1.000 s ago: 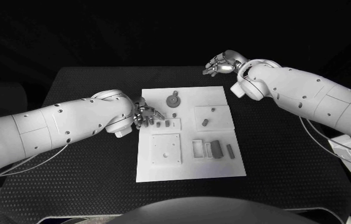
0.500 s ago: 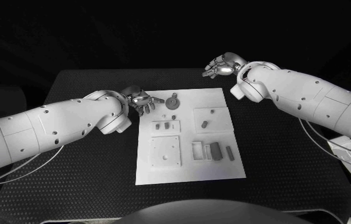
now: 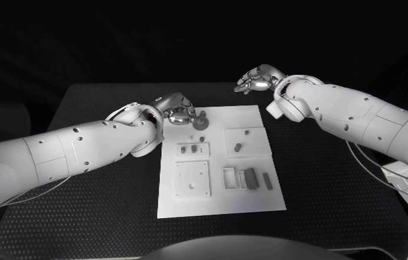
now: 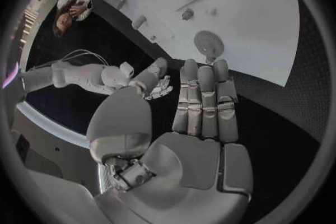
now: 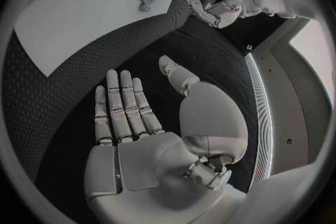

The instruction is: Assemble the parts on the task board

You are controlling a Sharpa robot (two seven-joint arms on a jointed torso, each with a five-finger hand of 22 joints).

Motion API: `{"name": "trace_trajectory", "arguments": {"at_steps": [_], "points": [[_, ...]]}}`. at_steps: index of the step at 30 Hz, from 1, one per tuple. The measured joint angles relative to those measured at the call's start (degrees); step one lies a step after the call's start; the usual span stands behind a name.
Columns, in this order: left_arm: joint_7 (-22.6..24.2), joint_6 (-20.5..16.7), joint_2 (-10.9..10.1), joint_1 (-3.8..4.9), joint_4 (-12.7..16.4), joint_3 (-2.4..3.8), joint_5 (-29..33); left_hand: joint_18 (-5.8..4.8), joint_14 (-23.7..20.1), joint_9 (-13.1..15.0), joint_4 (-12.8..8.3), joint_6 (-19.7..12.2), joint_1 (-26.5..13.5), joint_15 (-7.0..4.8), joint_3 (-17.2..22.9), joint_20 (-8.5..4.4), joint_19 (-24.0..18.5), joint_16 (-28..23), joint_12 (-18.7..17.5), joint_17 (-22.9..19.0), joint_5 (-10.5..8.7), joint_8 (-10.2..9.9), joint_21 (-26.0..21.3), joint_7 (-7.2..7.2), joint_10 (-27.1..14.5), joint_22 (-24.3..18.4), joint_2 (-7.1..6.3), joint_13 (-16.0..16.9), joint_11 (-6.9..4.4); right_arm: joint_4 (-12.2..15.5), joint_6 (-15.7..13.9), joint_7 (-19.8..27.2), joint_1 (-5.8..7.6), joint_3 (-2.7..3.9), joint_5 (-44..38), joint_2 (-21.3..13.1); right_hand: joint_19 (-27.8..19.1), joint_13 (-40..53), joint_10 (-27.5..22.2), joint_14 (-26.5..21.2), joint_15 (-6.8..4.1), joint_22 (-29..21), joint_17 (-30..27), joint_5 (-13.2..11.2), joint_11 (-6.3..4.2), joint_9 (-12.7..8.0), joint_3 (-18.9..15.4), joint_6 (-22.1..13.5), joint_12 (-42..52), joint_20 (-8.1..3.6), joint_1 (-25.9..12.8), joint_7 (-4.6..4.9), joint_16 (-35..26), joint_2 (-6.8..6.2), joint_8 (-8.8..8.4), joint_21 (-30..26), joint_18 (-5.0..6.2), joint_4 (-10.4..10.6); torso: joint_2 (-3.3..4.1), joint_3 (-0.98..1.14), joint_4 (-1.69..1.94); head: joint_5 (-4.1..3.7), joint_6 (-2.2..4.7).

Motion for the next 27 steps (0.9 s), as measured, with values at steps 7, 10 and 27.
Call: {"name": "trace_trajectory", "arguments": {"at_steps": [7, 10, 27], "points": [[1.0, 2.09, 1.65, -0.6, -1.76, 0.0, -8.16, 0.01, 1.36, -1.22, -2.09, -0.76, 8.28, 3.51, 0.33, 3.17, 0.24, -5.5, -8.99, -3.62, -1.03, -1.33, -3.45, 1.55, 1.04, -3.42, 2.43, -5.79, 5.18, -0.1, 0.0, 0.04, -0.03, 0.0, 0.02, 0.17, 0.0, 0.0, 0.0, 0.0, 0.0, 0.0, 0.0, 0.0, 0.0, 0.0, 0.0, 0.0, 0.0, 0.0, 0.0, 0.0, 0.0, 0.0, 0.0, 0.0, 0.0, 0.0, 0.01, -0.01, -0.03, -0.09, 0.18], [1.15, 3.86, 2.04, -0.77, -2.02, 0.01, -10.7, 0.01, 1.36, -1.22, -2.09, -0.76, 8.28, 3.51, 0.33, 3.17, 0.24, -5.5, -8.99, -3.62, -1.03, -1.33, -3.45, 1.55, 1.04, -3.42, 2.43, -5.79, 5.17, -0.1, 0.01, 0.06, -0.03, 0.0, 0.02, 0.27, 0.0, 0.0, 0.0, 0.0, 0.0, 0.0, 0.0, 0.0, 0.0, 0.0, 0.0, 0.0, 0.0, 0.0, 0.0, 0.0, 0.0, 0.0, 0.0, 0.0, 0.0, 0.0, 0.01, -0.01, -0.02, -0.14, 0.23], [1.58, 8.64, 3.33, -1.38, -3.94, 0.02, -13.63, 0.94, 2.05, -2.76, -1.3, -4.91, 7.02, 4.27, -3.14, 3.96, 1.71, -5.27, -15.78, -3.44, 3.41, -4.04, -3.73, 3.46, -2.5, -3.6, -1.3, -9.73, 6.91, -0.16, 0.02, 0.15, -0.08, 0.0, 0.04, 0.48, 0.0, 0.01, 0.0, 0.0, 0.0, -0.01, 0.0, 0.0, 0.0, 0.01, 0.0, 0.0, 0.0, 0.0, 0.0, 0.0, 0.01, 0.0, 0.0, 0.0, 0.0, 0.0, -0.04, 0.04, 0.04, -0.46, 0.21]]}}
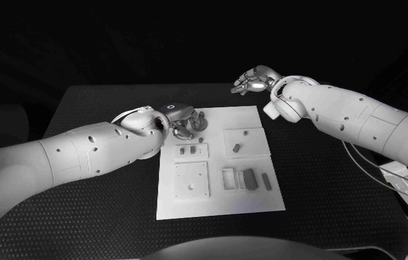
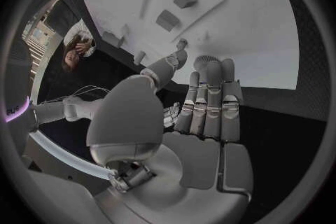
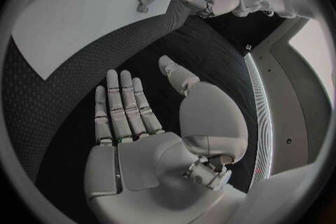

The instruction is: Assemble the parts on the task board

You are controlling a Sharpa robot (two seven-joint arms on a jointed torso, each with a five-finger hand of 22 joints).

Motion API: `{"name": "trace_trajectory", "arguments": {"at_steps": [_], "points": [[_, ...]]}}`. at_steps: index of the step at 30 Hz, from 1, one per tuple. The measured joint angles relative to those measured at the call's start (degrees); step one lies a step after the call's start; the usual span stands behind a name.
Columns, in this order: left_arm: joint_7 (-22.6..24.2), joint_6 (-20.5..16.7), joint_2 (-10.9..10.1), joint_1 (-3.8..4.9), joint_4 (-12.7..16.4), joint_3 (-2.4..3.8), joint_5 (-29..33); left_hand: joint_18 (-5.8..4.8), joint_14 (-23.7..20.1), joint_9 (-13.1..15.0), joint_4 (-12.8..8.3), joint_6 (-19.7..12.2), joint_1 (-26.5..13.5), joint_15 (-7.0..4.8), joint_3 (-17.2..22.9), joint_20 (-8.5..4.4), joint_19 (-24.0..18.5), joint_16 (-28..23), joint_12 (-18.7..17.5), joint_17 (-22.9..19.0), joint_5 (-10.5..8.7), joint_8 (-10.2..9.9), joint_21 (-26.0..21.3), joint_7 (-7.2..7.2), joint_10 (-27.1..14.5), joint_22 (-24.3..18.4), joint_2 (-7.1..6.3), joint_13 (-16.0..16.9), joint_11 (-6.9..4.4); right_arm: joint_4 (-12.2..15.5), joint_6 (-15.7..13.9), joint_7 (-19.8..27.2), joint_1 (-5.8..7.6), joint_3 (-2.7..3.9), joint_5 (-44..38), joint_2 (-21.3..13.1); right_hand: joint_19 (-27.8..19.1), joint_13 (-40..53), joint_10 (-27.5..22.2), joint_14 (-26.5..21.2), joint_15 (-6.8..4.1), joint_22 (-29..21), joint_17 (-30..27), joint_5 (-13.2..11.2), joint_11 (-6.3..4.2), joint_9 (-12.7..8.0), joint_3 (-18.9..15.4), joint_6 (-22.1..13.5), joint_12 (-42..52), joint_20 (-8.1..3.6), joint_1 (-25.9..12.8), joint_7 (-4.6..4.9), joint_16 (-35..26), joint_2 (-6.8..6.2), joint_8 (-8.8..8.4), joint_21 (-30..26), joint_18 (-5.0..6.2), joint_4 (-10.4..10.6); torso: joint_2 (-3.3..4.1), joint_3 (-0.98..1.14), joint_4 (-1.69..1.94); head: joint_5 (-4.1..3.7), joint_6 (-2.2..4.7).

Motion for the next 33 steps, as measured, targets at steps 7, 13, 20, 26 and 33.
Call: {"name": "trace_trajectory", "arguments": {"at_steps": [7, 13, 20, 26, 33], "points": [[0.33, 0.6, 1.14, -0.55, -1.77, 0.0, -0.06, 0.41, 0.81, -0.62, -0.37, 0.16, -0.32, -0.15, -0.37, -0.27, 1.12, 0.92, -1.56, 0.42, 0.28, 0.0, -0.33, -0.81, 1.33, 0.43, 1.15, -1.22, -0.35, 0.01, 0.0, 0.03, 0.0, 0.0, 0.0, 0.04, 0.0, -0.06, 0.0, 0.0, 0.0, 0.06, 0.0, 0.0, 0.0, 0.0, 0.0, 0.0, 0.0, 0.0, 0.0, 0.0, 0.0, 0.0, 0.0, 0.0, 0.0, 0.0, 0.04, -0.01, -0.03, -0.09, -0.07], [0.58, 1.18, 1.92, -1.12, -2.38, 0.0, -0.14, 0.39, 1.07, -1.06, -0.32, 0.77, -0.25, -0.27, -0.63, -0.51, 1.53, 2.19, -2.3, 0.84, 0.28, 0.0, -0.33, -1.42, 2.53, 1.2, 1.93, -1.95, -0.81, 0.07, 0.0, 0.04, 0.0, 0.0, 0.01, 0.02, 0.0, -0.06, 0.0, 0.0, 0.0, 0.06, 0.0, 0.0, 0.0, -0.05, 0.0, 0.0, 0.0, 0.0, 0.0, 0.0, 0.0, 0.0, 0.0, 0.0, 0.0, 0.0, 0.08, 0.01, -0.06, -0.27, -0.19], [0.87, 1.75, 2.79, -2.08, -2.91, 0.0, -0.41, 0.26, 1.28, -1.33, -0.32, 1.62, 0.05, -0.48, -0.63, -0.91, 1.96, 2.66, -2.52, 0.93, 0.28, 0.25, -0.11, -1.64, 3.96, 1.78, 2.84, -2.29, -1.08, 0.16, 0.0, 0.06, 0.0, 0.0, 0.01, 0.01, 0.0, -0.06, 0.0, 0.0, 0.0, 0.05, 0.0, 0.0, 0.0, -0.05, 0.0, 0.0, 0.0, 0.0, 0.0, 0.0, 0.0, 0.0, 0.0, 0.0, 0.0, 0.0, 0.08, 0.0, -0.05, -0.46, -0.31], [1.03, 1.99, 3.06, -2.24, -3.02, -0.02, -0.65, -0.09, 1.71, -1.67, -0.48, 2.13, 0.08, -0.86, -0.78, -1.0, 2.64, 3.54, -2.53, 1.1, 0.51, 0.28, 0.11, -1.73, 5.74, 2.33, 3.26, -2.5, -1.23, 0.18, 0.0, 0.07, -0.01, 0.0, 0.01, 0.01, 0.0, -0.11, 0.0, 0.0, 0.0, 0.11, 0.0, 0.0, 0.0, -0.05, 0.0, 0.0, 0.0, 0.0, 0.0, 0.0, 0.0, 0.0, 0.0, 0.0, 0.0, 0.0, 0.07, 0.01, -0.05, -0.57, -0.43], [1.1, 2.24, 3.54, -2.25, -3.7, 0.0, -0.87, -0.32, 2.1, -1.95, -0.48, 3.03, 0.56, -1.09, -0.78, -1.41, 3.05, 4.28, -2.75, 1.22, 0.51, 0.74, 0.33, -1.6, 7.13, 2.96, 4.3, -2.66, -1.48, 0.21, 0.0, 0.08, -0.01, 0.0, 0.02, 0.03, 0.0, -0.11, 0.0, 0.0, 0.0, 0.11, 0.0, 0.0, 0.0, -0.04, 0.0, 0.0, 0.0, 0.0, 0.0, 0.0, 0.0, 0.0, 0.0, 0.0, 0.0, 0.0, 0.0, 0.04, -0.04, -0.69, -0.48]]}}
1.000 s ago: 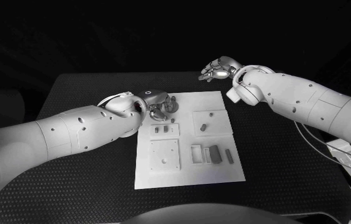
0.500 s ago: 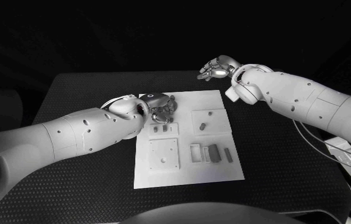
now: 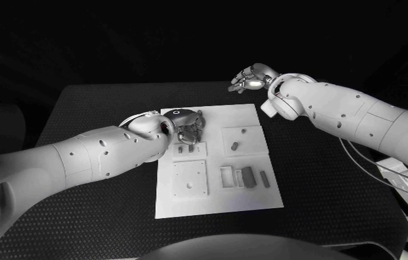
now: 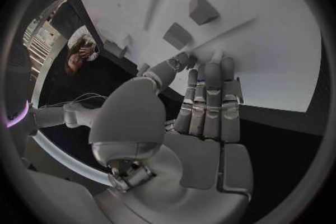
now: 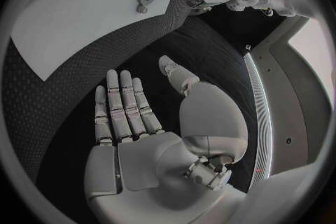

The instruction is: Assemble the parts on the task board

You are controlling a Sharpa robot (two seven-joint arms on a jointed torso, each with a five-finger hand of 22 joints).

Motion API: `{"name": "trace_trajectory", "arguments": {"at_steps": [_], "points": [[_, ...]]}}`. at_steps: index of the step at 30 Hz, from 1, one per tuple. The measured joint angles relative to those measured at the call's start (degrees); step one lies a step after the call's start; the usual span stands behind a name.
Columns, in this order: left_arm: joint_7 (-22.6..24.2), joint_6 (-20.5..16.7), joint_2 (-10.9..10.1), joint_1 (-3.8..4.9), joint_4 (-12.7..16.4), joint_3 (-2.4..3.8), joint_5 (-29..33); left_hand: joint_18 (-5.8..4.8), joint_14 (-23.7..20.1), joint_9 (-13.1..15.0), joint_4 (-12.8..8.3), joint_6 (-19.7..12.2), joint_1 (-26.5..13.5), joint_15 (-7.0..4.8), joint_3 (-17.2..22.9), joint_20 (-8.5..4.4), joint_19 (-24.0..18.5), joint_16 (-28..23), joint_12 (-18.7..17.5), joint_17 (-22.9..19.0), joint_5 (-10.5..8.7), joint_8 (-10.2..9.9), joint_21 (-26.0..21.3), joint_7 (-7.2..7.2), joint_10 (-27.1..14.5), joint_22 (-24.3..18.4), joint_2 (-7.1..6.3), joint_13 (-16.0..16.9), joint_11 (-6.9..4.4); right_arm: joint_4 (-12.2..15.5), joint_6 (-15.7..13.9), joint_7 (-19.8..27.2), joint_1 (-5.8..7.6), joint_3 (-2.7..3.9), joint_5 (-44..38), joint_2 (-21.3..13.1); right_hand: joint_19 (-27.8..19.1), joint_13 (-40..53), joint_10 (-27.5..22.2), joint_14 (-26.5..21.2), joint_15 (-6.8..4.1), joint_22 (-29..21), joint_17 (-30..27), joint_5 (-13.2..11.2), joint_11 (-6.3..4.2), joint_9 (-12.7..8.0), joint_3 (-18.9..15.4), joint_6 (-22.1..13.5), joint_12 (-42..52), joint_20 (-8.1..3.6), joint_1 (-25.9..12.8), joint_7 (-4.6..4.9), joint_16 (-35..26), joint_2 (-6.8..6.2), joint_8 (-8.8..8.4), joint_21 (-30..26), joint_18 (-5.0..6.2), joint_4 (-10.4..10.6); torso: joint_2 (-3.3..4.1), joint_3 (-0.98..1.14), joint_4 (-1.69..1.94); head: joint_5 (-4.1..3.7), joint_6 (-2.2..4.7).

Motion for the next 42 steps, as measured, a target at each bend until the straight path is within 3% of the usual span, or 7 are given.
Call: {"name": "trace_trajectory", "arguments": {"at_steps": [3, 8, 18, 36, 42], "points": [[0.02, 0.1, 0.16, -0.07, -0.34, 0.01, -0.06, 0.32, 0.09, -0.2, 0.0, 0.2, -0.18, -0.09, 0.0, 0.19, 0.2, 0.11, -0.4, 0.0, 0.0, 0.0, 0.0, 0.2, 0.1, 0.17, 0.18, -0.14, -0.07, 0.04, 0.0, 0.01, 0.0, 0.0, 0.0, 0.0, 0.0, -0.05, 0.0, 0.0, 0.0, 0.0, 0.0, 0.0, 0.0, 0.0, 0.0, 0.0, 0.0, 0.0, 0.0, 0.0, 0.0, 0.0, 0.0, 0.0, 0.0, 0.0, -0.01, 0.0, 0.03, -0.05, -0.01], [0.1, 0.22, 0.6, -0.15, -0.91, 0.08, -0.11, 0.35, 0.09, -0.46, 0.2, 0.2, -0.36, -0.09, 0.2, 0.2, 0.2, 0.16, -0.84, 0.0, 0.0, 0.0, 0.0, 0.2, 0.34, 0.44, 1.61, -0.28, 0.09, 0.08, 0.0, 0.01, 0.0, 0.0, 0.0, -0.02, 0.0, -0.05, 0.0, 0.0, 0.0, 0.06, 0.0, 0.0, 0.0, 0.0, 0.0, 0.0, 0.0, 0.0, 0.0, 0.0, 0.0, 0.0, 0.0, 0.0, 0.0, 0.0, -0.01, 0.0, 0.03, -0.13, -0.03], [0.22, 0.27, 1.38, -0.33, -1.94, 0.27, -0.19, 0.37, 0.1, -0.64, 0.2, 0.4, -0.21, -0.08, 0.2, 0.0, 0.41, 0.6, -0.88, -0.01, 0.0, 0.0, 0.0, 0.41, 0.95, 0.73, 2.17, -0.3, 0.1, 0.25, 0.0, 0.01, 0.0, 0.0, 0.01, -0.02, 0.0, -0.11, 0.0, 0.0, 0.0, 0.11, 0.0, 0.0, 0.0, -0.05, 0.0, 0.0, 0.0, 0.0, 0.0, 0.0, 0.0, 0.0, 0.0, -0.04, 0.0, 0.0, 0.02, -0.02, 0.02, -0.31, -0.2], [0.25, -0.02, 2.28, -0.69, -2.77, 0.5, -2.26, 0.37, 0.62, -1.07, -0.11, 1.23, -0.21, -0.37, 0.52, -0.12, 1.11, 1.22, -1.35, -0.02, 0.0, 0.0, 0.22, 0.4, 2.36, 1.42, 2.17, -0.3, -0.28, 0.21, 0.02, 0.03, 0.0, 0.0, 0.02, 0.12, 0.0, -0.16, 0.0, 0.0, 0.0, 0.16, 0.0, 0.0, 0.0, -0.04, 0.0, 0.0, 0.0, 0.0, 0.0, 0.0, 0.0, 0.0, 0.0, -0.22, 0.0, 0.0, -0.02, 0.0, 0.04, -0.53, -0.49], [0.35, -0.43, 2.55, -0.8, -2.71, 0.5, -2.95, 0.32, 0.62, -1.3, -0.11, 1.23, -0.52, -0.37, 0.52, -0.11, 1.11, 1.48, -2.1, -0.02, 0.0, 0.0, 0.21, 0.4, 2.36, 1.52, 1.38, -0.31, -0.28, 0.21, 0.02, 0.03, 0.0, 0.0, 0.02, 0.13, 0.0, -0.16, 0.0, 0.0, 0.0, 0.16, 0.0, 0.0, 0.0, -0.04, 0.0, 0.0, 0.0, 0.0, 0.0, 0.0, 0.0, 0.0, 0.0, -0.22, 0.0, 0.0, -0.03, -0.02, 0.04, -0.64, -0.55]]}}
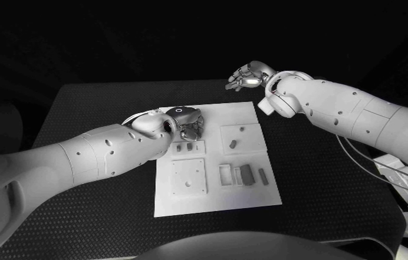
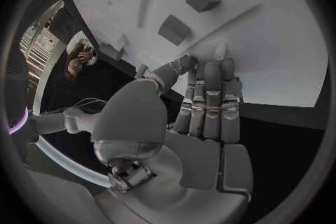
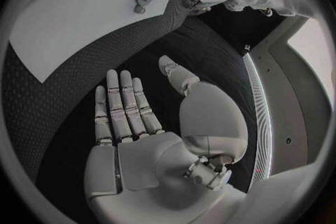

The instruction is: Assemble the parts on the task board

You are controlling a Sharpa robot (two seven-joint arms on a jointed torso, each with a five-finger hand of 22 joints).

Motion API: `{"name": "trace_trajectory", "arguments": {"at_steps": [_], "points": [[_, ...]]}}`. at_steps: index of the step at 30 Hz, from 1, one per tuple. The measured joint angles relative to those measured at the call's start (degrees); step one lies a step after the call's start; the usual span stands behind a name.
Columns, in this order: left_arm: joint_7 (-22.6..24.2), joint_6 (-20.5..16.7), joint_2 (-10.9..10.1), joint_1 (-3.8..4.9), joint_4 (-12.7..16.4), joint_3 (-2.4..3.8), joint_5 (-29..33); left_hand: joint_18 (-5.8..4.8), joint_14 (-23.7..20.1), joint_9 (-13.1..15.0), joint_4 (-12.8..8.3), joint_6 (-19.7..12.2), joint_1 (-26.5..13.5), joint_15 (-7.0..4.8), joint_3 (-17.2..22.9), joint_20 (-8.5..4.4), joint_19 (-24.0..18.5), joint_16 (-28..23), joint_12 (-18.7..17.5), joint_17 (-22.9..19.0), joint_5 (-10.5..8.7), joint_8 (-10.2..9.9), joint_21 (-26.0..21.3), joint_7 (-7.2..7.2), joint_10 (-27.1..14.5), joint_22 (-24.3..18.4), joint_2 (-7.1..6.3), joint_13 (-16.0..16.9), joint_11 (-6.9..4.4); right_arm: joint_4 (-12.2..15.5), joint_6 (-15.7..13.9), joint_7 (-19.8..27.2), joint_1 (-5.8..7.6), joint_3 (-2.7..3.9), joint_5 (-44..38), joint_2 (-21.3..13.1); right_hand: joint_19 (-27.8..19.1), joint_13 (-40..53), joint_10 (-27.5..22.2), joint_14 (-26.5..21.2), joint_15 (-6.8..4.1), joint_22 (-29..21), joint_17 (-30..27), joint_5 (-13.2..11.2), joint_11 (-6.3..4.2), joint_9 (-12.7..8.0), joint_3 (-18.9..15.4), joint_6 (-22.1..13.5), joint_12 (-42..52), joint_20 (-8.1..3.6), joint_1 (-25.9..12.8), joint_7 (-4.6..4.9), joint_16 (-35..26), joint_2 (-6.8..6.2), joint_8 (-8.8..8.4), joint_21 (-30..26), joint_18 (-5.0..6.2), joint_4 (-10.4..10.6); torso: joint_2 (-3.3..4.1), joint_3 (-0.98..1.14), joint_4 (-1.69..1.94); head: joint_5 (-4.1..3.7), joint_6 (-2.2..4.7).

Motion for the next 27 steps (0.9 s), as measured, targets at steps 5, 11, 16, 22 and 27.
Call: {"name": "trace_trajectory", "arguments": {"at_steps": [5, 11, 16, 22, 27], "points": [[0.01, -0.05, 0.04, -0.02, 0.04, -0.01, -0.43, 0.0, 0.0, -0.13, 0.05, 0.0, -0.44, 0.0, -0.45, 0.12, 0.12, 0.0, -0.12, 0.0, 0.0, 0.0, 0.0, 0.0, -0.03, -0.11, -0.44, 0.0, 0.03, 0.0, 0.0, 0.0, 0.0, 0.0, 0.0, 0.01, 0.0, 0.0, 0.0, 0.0, 0.0, 0.0, 0.0, 0.0, 0.0, 0.0, 0.0, 0.0, 0.0, 0.0, 0.0, 0.0, 0.0, 0.0, 0.0, 0.0, 0.0, 0.0, -0.01, -0.01, 0.01, -0.05, -0.02], [0.01, -0.03, 0.31, -0.07, 0.12, -0.01, -0.98, 0.0, 0.18, -0.2, 0.04, 0.0, -0.74, 0.18, -0.45, 0.22, 0.2, 0.22, -0.94, -0.01, 0.0, 0.0, -0.02, 0.0, -0.21, -0.15, -0.74, -0.09, 0.2, 0.0, 0.0, 0.01, 0.0, 0.0, 0.0, 0.01, 0.0, -0.05, 0.0, 0.0, 0.0, 0.01, 0.0, 0.0, 0.0, 0.0, 0.0, 0.0, 0.0, 0.0, 0.0, 0.0, 0.0, 0.0, 0.0, 0.0, 0.0, 0.0, -0.02, -0.01, 0.01, -0.1, -0.09], [0.15, 0.04, 0.77, -0.24, 0.23, 0.02, -1.32, 0.02, 0.17, -0.36, 0.19, 0.0, -0.51, 0.18, -0.59, 0.22, 0.2, 0.23, -1.16, -0.08, 0.0, 0.0, -0.02, 0.0, -0.26, -0.09, -0.97, -0.93, 0.26, 0.0, 0.0, 0.01, 0.0, 0.0, 0.01, 0.03, 0.0, -0.05, 0.0, 0.0, 0.0, 0.05, 0.0, 0.0, 0.0, 0.0, 0.0, 0.0, 0.0, 0.0, 0.0, 0.0, 0.0, 0.0, 0.0, 0.0, 0.0, 0.0, -0.02, -0.02, 0.01, -0.11, -0.12], [0.19, 0.13, 0.93, -0.38, 0.09, 0.14, -2.04, 0.11, 0.18, -0.36, 0.19, 0.0, -0.49, 0.18, -0.59, 0.52, 0.51, 0.63, -1.09, -0.07, 0.0, 0.0, -0.02, 0.0, -0.33, -0.1, -0.95, -0.94, 0.32, 0.0, 0.01, 0.01, 0.0, 0.0, 0.01, 0.06, 0.0, -0.04, 0.0, 0.0, 0.0, 0.04, 0.0, 0.0, 0.0, -0.05, 0.0, 0.0, 0.0, 0.0, 0.0, 0.0, 0.0, 0.0, 0.0, 0.0, 0.0, 0.0, -0.02, -0.02, 0.01, -0.15, -0.21], [0.16, 0.15, 0.95, -0.43, 0.08, 0.22, -2.86, 0.43, 0.9, -0.36, -0.05, 1.61, 0.97, -0.14, 0.29, -0.01, 1.49, 1.16, -0.73, -0.12, 0.0, 0.91, -0.03, -0.38, 0.71, -0.1, -0.24, -1.2, 0.11, -0.02, 0.01, 0.01, 0.0, 0.0, 0.01, 0.06, 0.0, -0.1, 0.0, 0.0, 0.0, 0.04, 0.0, 0.0, 0.0, -0.04, 0.0, 0.0, 0.0, 0.0, 0.0, 0.0, 0.0, 0.0, 0.0, 0.0, 0.0, 0.0, -0.01, -0.02, -0.01, -0.21, -0.24]]}}
